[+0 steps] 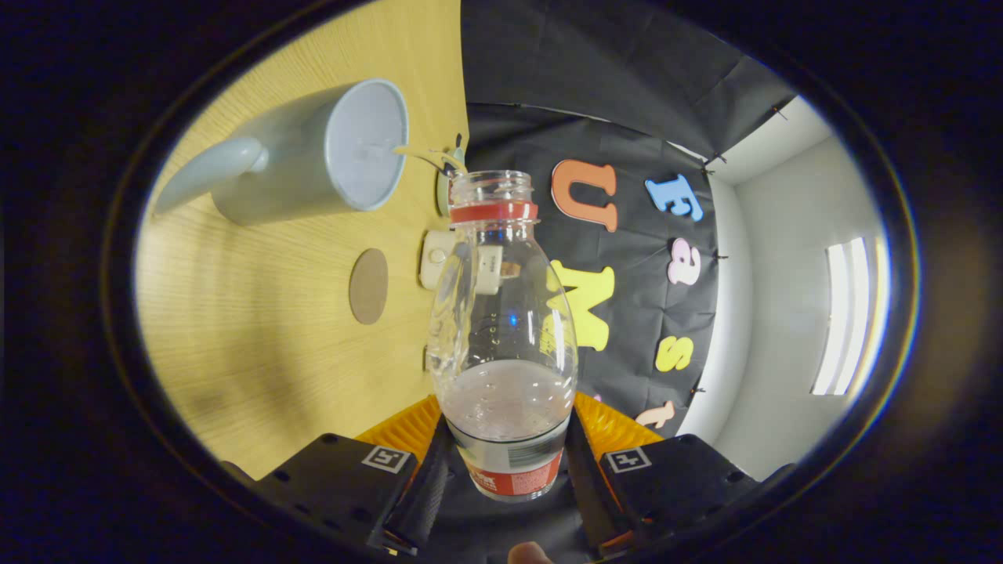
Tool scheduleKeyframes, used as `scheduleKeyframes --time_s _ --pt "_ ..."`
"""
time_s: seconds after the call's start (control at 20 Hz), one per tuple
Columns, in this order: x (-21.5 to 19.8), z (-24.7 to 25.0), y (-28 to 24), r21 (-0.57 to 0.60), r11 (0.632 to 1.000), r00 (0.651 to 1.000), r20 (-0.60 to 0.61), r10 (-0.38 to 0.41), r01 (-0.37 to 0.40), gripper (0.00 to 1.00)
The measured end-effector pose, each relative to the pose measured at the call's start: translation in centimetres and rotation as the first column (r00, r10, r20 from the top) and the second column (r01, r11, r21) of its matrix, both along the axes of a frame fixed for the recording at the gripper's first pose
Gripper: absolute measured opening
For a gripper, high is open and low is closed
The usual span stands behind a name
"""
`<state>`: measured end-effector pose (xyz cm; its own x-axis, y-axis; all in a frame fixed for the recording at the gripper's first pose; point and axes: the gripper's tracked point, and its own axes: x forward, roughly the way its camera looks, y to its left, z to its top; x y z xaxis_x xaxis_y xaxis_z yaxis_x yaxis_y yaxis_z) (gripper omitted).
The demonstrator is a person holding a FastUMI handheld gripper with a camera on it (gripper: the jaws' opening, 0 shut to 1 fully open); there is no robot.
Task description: Take the bottle from table, then pour the juice into the cup, finally place the bottle on the coaster
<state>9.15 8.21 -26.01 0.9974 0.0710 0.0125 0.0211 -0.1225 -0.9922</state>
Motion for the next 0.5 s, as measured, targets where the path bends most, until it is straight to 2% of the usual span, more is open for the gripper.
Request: scheduleKeyframes --time_s 0.5 --pt "0.7 1.4 0.0 -0.044 0.999 1.000 0.018 0.008 -0.007 0.76"
